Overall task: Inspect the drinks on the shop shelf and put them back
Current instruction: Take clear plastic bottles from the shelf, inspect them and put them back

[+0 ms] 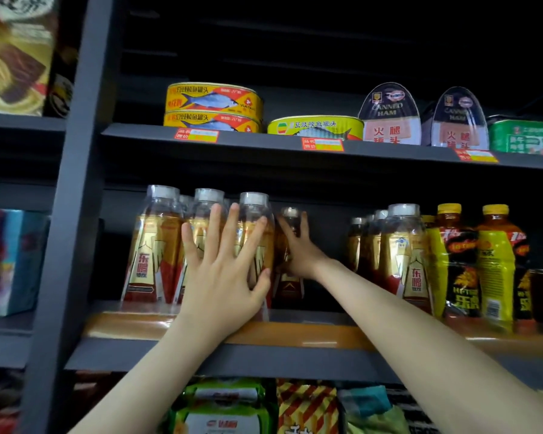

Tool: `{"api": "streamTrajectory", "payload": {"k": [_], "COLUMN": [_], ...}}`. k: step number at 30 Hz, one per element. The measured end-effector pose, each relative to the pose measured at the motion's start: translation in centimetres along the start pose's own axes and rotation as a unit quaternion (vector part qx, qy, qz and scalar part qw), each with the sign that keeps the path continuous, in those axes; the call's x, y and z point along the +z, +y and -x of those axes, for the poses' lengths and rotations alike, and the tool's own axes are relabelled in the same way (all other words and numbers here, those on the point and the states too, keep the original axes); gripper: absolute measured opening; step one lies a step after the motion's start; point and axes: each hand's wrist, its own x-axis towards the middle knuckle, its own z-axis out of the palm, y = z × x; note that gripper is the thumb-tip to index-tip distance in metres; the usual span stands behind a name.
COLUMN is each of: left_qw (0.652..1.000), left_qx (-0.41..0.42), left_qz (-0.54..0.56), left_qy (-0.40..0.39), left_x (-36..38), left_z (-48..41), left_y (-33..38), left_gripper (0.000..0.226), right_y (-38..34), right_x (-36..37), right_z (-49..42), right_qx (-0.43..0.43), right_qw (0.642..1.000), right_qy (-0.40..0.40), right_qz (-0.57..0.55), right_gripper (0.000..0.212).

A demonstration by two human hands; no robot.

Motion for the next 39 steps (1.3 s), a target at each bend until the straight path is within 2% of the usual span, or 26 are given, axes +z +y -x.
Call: {"api": "streamTrajectory", "payload": {"k": [10, 13, 20, 24, 27, 29, 30, 32, 34, 36, 39], "left_qw": [1.000, 1.000, 0.999, 0.998, 0.993, 0.966, 0.932, 0.838, 0.782, 0.759, 0.747], "left_qx": [0.000, 0.001, 0.001, 0.013, 0.023, 0.007, -0.009, -0.013, 0.022, 0.037, 0.028], "left_qz": [0.020, 0.028, 0.044, 0.061, 0.113, 0.258, 0.363, 0.545, 0.622, 0.649, 0.656], "left_qy": [0.002, 0.008, -0.012, -0.020, 0.009, 0.027, 0.012, -0.023, -0.027, -0.039, -0.105], "left_x": [0.3, 0.4, 0.0, -0.4, -1.3, -2.8, -4.0, -6.2, -8.0, -9.2, -9.4], "left_z": [0.0, 0.0, -0.1, -0.3, -0.5, -0.5, -0.5, -0.6, -0.3, 0.7, 3.8], "left_y": [0.1, 0.0, 0.0, -0.1, 0.4, 1.5, 2.4, 4.2, 5.6, 6.5, 7.1], "left_gripper": [0.073, 0.073, 0.072, 0.072, 0.074, 0.074, 0.074, 0.078, 0.077, 0.074, 0.072], "right_y": [0.4, 0.1, 0.2, 0.0, -0.6, -1.3, -1.8, -2.7, -3.3, -3.3, -1.9], "right_x": [-2.0, -2.6, -3.2, -4.6, -5.8, -6.7, -7.1, -7.7, -7.7, -7.1, -5.4], "right_z": [2.8, 4.4, 8.6, 11.2, 12.9, 14.2, 15.0, 16.9, 19.1, 21.3, 24.8], "right_qx": [0.041, -0.010, -0.168, -0.266, -0.312, -0.329, -0.338, -0.362, -0.388, -0.390, -0.395], "right_qw": [0.997, 0.997, 0.982, 0.949, 0.918, 0.902, 0.894, 0.883, 0.876, 0.878, 0.882], "right_qy": [0.053, 0.053, 0.084, 0.135, 0.198, 0.245, 0.264, 0.283, 0.283, 0.279, 0.255], "right_qz": [-0.050, -0.052, 0.029, 0.101, 0.140, 0.136, 0.130, 0.100, 0.048, 0.011, 0.033], "right_gripper": [0.117, 0.118, 0.121, 0.117, 0.116, 0.112, 0.108, 0.102, 0.101, 0.107, 0.109]}}
